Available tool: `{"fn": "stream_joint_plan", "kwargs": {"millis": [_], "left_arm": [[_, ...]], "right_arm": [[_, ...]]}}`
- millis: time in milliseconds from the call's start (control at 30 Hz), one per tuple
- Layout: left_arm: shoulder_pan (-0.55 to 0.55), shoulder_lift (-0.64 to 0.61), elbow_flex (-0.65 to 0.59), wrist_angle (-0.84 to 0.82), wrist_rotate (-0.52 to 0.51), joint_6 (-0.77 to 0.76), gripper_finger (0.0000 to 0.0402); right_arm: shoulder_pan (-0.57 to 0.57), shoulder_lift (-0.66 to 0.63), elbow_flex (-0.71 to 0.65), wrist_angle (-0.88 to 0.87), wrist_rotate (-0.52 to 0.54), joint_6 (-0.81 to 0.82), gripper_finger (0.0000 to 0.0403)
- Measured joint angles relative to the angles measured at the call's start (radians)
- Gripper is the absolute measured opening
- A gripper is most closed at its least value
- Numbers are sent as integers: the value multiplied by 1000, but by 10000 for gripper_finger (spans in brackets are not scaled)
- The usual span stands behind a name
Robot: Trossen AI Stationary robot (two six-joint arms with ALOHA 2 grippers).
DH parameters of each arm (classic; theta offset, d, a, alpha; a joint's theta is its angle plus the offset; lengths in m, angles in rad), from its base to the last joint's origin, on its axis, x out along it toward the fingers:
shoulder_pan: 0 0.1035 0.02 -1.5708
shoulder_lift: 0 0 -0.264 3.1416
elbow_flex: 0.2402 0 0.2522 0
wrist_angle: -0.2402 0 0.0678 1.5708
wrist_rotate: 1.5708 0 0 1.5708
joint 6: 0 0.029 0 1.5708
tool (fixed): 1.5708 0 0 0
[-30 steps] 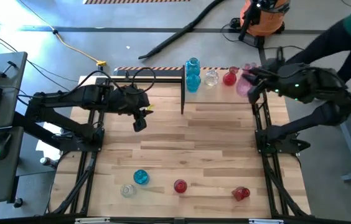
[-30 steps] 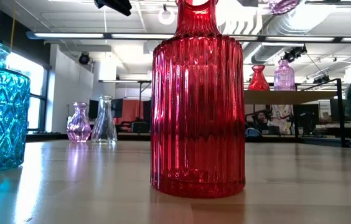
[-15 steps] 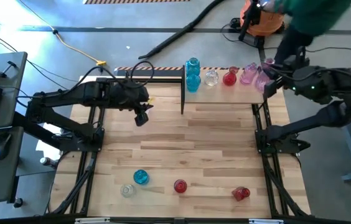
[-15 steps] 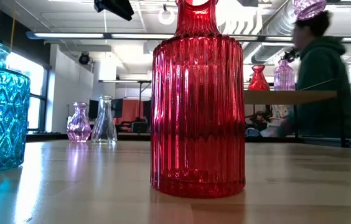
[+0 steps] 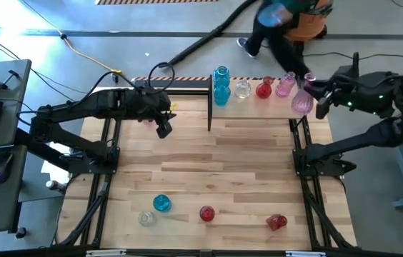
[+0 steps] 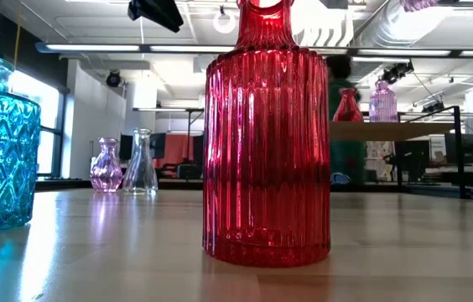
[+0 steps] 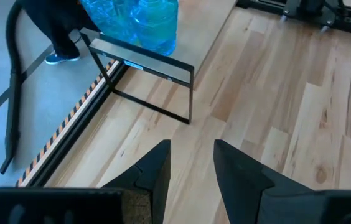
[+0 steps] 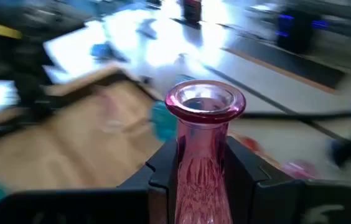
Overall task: Sort vases onto shelf
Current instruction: Put the bottom purple vase on the shelf aligned with the other purple vase
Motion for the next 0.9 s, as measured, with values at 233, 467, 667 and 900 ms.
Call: {"fn": "stream_joint_plan", "kwargs": {"millis": [233, 467, 667, 900], "left_arm": [[14, 0, 0, 0, 0, 1, 113], [13, 0, 0, -1, 0, 2, 113], [13, 0, 0, -3, 0, 2, 113], [13, 0, 0, -7, 0, 2, 113]], "right_arm": [[0, -52, 0, 273, -285, -223, 67], [0, -144, 0, 432, -413, -337, 67], [0, -216, 0, 371, -400, -338, 67], [0, -259, -23, 298, -384, -323, 67]]}}
